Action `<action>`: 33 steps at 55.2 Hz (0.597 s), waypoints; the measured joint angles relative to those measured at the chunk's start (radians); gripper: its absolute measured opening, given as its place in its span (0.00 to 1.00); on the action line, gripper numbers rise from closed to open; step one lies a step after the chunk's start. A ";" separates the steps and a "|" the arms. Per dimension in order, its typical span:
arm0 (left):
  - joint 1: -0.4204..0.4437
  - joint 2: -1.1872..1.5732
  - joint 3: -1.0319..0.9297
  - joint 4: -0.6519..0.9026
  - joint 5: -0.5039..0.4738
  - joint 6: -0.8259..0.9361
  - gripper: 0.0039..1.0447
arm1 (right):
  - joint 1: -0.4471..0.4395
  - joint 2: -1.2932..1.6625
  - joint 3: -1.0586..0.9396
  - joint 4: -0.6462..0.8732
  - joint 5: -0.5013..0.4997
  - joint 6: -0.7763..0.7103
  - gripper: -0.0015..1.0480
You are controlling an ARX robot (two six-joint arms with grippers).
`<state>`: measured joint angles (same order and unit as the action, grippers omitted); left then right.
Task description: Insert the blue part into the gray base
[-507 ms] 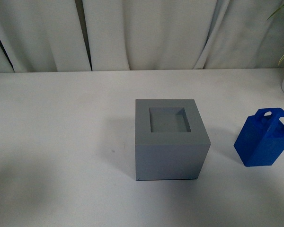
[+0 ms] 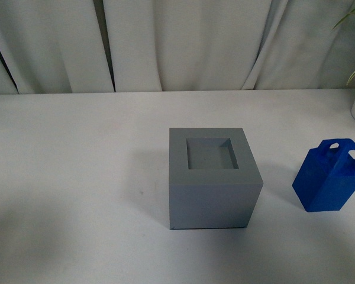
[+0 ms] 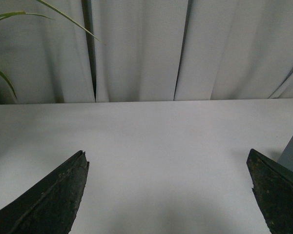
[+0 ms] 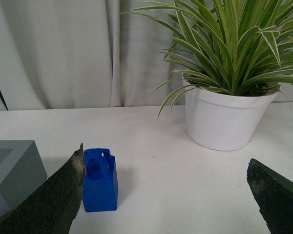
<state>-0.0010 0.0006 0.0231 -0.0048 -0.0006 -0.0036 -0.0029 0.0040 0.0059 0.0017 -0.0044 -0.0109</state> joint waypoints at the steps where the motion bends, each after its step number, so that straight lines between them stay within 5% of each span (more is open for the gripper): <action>1: 0.000 0.000 0.000 0.000 0.000 0.000 0.94 | 0.000 0.000 0.000 0.000 0.000 0.000 0.93; 33: 0.000 0.000 0.000 0.000 0.000 0.000 0.94 | 0.000 0.000 0.000 0.000 0.000 0.000 0.93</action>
<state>-0.0010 0.0006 0.0231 -0.0048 -0.0006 -0.0040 -0.0029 0.0040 0.0059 0.0017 -0.0044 -0.0109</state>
